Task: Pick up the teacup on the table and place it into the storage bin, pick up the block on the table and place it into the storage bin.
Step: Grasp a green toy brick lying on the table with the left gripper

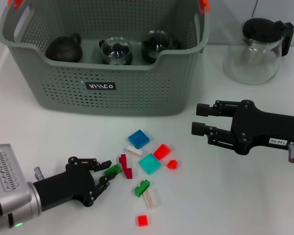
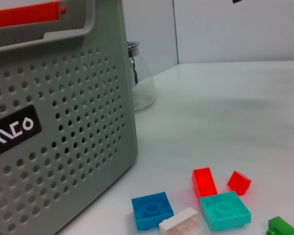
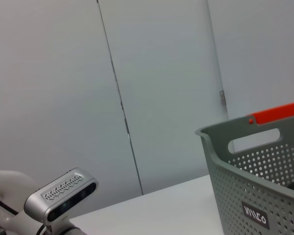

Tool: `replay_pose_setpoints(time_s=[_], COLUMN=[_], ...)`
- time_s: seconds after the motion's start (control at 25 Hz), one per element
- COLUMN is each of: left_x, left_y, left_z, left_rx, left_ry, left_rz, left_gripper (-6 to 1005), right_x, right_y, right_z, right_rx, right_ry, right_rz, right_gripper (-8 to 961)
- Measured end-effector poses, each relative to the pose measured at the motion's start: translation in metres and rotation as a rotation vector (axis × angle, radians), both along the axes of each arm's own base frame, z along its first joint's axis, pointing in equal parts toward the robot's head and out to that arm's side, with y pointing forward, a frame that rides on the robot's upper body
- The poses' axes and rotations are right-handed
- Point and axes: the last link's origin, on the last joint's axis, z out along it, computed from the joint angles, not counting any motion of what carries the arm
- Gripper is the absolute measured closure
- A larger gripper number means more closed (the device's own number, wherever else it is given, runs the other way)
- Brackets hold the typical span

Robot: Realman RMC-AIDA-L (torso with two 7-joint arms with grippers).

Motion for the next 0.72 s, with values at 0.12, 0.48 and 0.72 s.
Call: replay_pose_setpoints(time_s=[0.12,0.48,0.72], left_x=[0.0,-0.0004,-0.0004], left_y=[-0.0001,-0.0015,-0.0015], left_z=[0.0002,-0.0007,-0.0007], left_rx=[-0.002,-0.008,-0.005], left_ry=[0.001,0.003,0.0], left_rz=[-0.002,-0.001,0.0], left_gripper=[776,773,770], right_x=[-0.0004,-0.0008,-0.0006], right_y=[0.0003,0.0006,0.0004], right_z=[0.0,0.0,0.0], right_rx=[0.0,-0.001,-0.001], right_ry=[0.0,0.001,0.001], right_rz=[0.001,0.001,0.001], right_gripper=[435,436,436])
